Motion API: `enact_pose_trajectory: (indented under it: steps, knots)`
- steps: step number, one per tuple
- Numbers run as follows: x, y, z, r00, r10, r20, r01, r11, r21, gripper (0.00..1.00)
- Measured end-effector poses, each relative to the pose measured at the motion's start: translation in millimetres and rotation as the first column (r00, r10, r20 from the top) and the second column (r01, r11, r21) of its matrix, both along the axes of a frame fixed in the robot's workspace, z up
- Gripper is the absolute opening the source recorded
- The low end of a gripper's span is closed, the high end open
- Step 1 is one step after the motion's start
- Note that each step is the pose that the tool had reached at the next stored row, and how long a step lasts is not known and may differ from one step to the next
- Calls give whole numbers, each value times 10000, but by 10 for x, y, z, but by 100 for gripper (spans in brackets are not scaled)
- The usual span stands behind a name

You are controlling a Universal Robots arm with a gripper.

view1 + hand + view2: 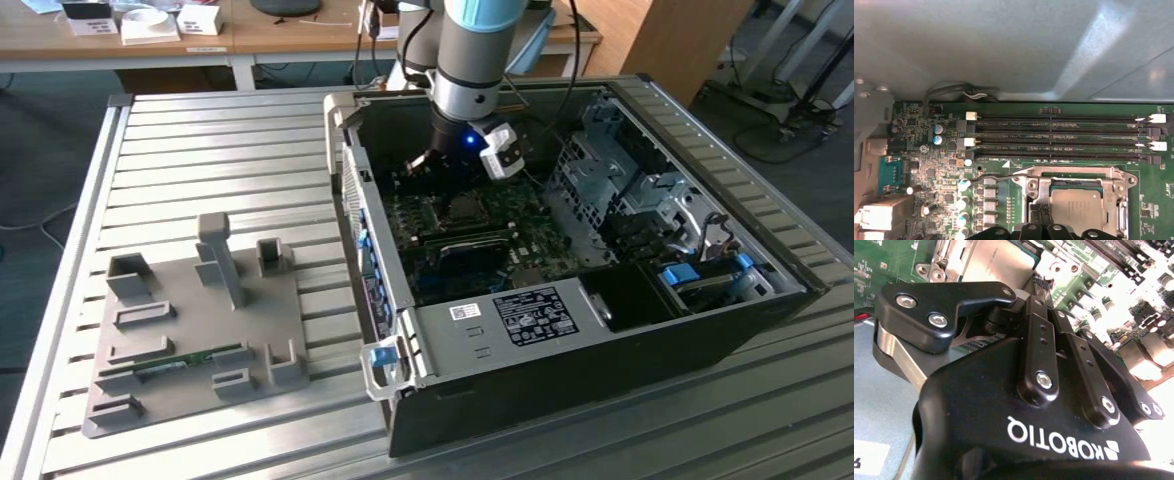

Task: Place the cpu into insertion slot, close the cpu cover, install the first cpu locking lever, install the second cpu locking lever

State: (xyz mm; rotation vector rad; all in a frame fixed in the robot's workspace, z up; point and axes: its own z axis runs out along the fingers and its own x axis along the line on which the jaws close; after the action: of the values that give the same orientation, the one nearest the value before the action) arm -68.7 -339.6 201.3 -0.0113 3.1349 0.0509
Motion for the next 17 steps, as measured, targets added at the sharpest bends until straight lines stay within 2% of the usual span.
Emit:
enact_pose_trajectory:
  steps: [9, 14, 17]
  knots:
    - [-1, -2, 191, 10000, 0, -6, 0, 10000, -7, 11]
    - [1, -2, 204, 10000, 2, -5, -2, 10000, -6, 11]
    - [47, -2, 204, 10000, 0, -6, 0, 10000, -7, 11]
